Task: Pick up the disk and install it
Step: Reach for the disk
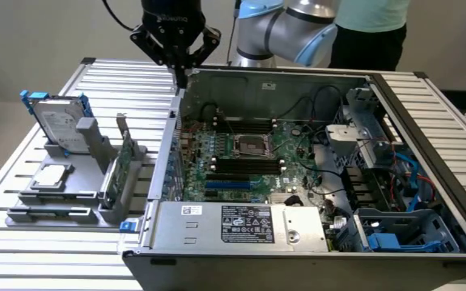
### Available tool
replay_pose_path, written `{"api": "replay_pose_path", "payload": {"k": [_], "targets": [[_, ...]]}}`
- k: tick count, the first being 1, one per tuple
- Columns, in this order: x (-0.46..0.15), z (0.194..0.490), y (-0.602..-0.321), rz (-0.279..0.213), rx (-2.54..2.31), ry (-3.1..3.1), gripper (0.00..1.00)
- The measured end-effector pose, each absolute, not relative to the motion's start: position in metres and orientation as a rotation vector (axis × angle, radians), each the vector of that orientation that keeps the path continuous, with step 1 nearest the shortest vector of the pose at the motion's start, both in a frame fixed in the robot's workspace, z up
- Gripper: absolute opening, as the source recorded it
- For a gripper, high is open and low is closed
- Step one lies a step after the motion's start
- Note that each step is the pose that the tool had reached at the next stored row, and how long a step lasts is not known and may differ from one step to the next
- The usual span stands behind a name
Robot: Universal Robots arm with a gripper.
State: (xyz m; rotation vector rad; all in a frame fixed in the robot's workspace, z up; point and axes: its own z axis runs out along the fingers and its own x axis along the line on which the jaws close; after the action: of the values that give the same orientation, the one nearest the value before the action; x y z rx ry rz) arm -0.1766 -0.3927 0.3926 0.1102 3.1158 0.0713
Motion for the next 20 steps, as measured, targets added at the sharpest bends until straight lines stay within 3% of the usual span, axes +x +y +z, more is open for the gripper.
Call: {"api": "replay_pose_path", "payload": {"k": [20], "targets": [[-0.268, 0.393, -0.385, 0.049, 0.110, 3.116, 0.11]]}}
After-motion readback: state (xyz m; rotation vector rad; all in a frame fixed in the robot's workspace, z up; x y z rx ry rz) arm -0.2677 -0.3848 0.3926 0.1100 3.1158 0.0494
